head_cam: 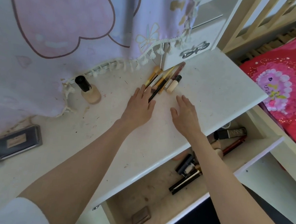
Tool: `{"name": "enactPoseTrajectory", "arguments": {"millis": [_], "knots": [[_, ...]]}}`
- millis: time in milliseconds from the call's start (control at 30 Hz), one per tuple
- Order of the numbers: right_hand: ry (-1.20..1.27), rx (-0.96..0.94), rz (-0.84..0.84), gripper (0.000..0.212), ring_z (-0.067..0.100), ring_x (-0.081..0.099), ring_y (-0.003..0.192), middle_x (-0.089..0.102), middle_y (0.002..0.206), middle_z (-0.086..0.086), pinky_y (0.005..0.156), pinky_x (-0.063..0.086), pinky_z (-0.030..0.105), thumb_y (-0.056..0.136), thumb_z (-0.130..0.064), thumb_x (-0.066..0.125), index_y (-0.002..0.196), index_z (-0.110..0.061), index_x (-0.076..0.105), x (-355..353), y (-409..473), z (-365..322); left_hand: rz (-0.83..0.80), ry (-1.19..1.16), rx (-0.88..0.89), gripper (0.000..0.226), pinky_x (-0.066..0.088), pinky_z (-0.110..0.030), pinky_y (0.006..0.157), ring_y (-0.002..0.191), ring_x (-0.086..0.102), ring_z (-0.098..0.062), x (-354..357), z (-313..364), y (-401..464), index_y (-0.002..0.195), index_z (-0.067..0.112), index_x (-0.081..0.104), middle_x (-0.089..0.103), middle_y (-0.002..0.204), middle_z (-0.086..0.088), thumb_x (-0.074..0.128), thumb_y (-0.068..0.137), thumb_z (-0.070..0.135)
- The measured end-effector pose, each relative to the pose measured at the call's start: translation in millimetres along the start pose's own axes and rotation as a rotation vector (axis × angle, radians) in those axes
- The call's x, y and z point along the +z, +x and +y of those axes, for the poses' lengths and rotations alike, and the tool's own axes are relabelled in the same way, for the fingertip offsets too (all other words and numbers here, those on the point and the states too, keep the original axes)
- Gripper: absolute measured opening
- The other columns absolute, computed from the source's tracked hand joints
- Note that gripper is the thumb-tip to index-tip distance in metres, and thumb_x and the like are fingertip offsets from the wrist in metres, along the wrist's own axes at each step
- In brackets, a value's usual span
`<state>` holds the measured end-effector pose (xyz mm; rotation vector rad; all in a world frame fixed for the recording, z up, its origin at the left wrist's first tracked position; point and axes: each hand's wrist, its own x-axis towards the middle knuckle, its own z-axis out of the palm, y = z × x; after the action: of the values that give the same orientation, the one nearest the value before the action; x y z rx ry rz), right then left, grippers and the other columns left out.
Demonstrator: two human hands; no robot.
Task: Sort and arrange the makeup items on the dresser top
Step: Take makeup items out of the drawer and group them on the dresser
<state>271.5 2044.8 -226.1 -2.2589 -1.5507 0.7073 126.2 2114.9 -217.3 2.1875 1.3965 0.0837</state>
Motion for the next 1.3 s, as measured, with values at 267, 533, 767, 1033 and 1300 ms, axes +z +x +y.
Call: {"name": "enactPoseTrajectory", "arguments": {"millis": [267, 533, 767, 1033, 1300], "knots": [[0.067, -0.146, 0.226, 0.027, 0.036, 0.052, 0.116, 0.058, 0.122, 0.020, 0.100, 0.042, 0.042, 0.090, -0.005, 0.055, 0.114, 0.002, 0.063, 17.8, -120.0, 29.1, 0.215, -0.001, 0.252, 0.037, 0.046, -0.039, 0.097, 0.119, 0.051, -0.029, 40.1, 19.9, -130.2, 0.128, 0.006, 0.050, 0.053, 0.129, -0.015, 0.047, 0.092, 0.008], [-0.372, -0.134, -0.369, 0.031, 0.026, 0.050, 0.109, 0.060, 0.116, 0.007, 0.088, 0.044, 0.036, 0.095, -0.012, 0.040, 0.117, -0.014, 0.061, 34.8, -146.2, 74.6, -0.216, -0.080, 0.102, 0.032, 0.042, -0.020, 0.080, 0.101, 0.055, -0.016, 106.7, 5.5, -241.4, 0.124, 0.015, 0.052, 0.055, 0.114, -0.001, 0.033, 0.098, 0.020], [-0.666, -0.107, -0.625, 0.038, 0.028, 0.047, 0.116, 0.053, 0.124, 0.009, 0.095, 0.039, 0.038, 0.089, -0.006, 0.039, 0.122, -0.012, 0.055, 49.9, -130.7, 83.8, -0.687, -0.258, -0.282, 0.037, 0.039, -0.023, 0.092, 0.115, 0.053, -0.018, 139.8, -24.9, -246.1, 0.135, 0.023, 0.044, 0.054, 0.130, -0.001, 0.030, 0.101, 0.029], [-0.804, -0.200, -0.778, 0.039, 0.030, 0.032, 0.128, 0.040, 0.136, 0.009, 0.103, 0.033, 0.048, 0.093, -0.010, 0.039, 0.130, -0.008, 0.047, 67.4, -123.3, 77.2, -0.718, -0.308, -0.347, 0.035, 0.037, -0.022, 0.088, 0.111, 0.051, -0.013, 139.3, -25.4, -237.2, 0.130, 0.026, 0.049, 0.055, 0.127, 0.004, 0.033, 0.099, 0.036], [-0.881, -0.280, -0.776, 0.032, 0.027, 0.036, 0.122, 0.046, 0.130, 0.008, 0.099, 0.033, 0.041, 0.090, -0.010, 0.045, 0.121, -0.007, 0.054, 70.6, -116.5, 68.0, -0.601, -0.352, -0.370, 0.017, 0.039, -0.018, 0.080, 0.105, 0.055, -0.009, 143.2, -35.6, -239.5, 0.108, 0.026, 0.055, 0.058, 0.112, 0.006, 0.051, 0.093, 0.031]]}}
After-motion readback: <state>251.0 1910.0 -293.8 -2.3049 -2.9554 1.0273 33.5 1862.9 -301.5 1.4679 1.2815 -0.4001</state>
